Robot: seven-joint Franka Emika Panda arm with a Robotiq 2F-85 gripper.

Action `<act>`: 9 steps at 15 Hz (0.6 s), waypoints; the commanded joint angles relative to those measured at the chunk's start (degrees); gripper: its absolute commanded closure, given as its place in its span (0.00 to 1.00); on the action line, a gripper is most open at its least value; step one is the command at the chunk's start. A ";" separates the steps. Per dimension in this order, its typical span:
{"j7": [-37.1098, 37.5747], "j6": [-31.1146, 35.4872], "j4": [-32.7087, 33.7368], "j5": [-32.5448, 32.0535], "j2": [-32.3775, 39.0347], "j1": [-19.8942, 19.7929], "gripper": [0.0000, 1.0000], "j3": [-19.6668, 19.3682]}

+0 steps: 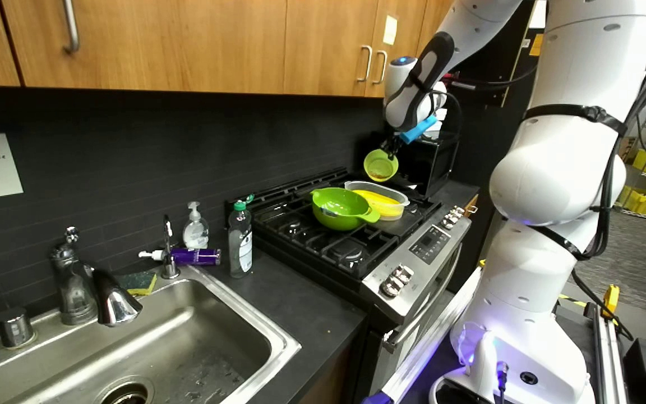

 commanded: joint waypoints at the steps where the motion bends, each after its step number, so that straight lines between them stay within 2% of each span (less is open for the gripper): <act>1: 3.69 -2.16 -2.11 -5.61 -3.62 1.04 0.99 0.11; 9: 3.38 -4.54 -3.09 -8.47 -5.26 0.49 0.99 2.26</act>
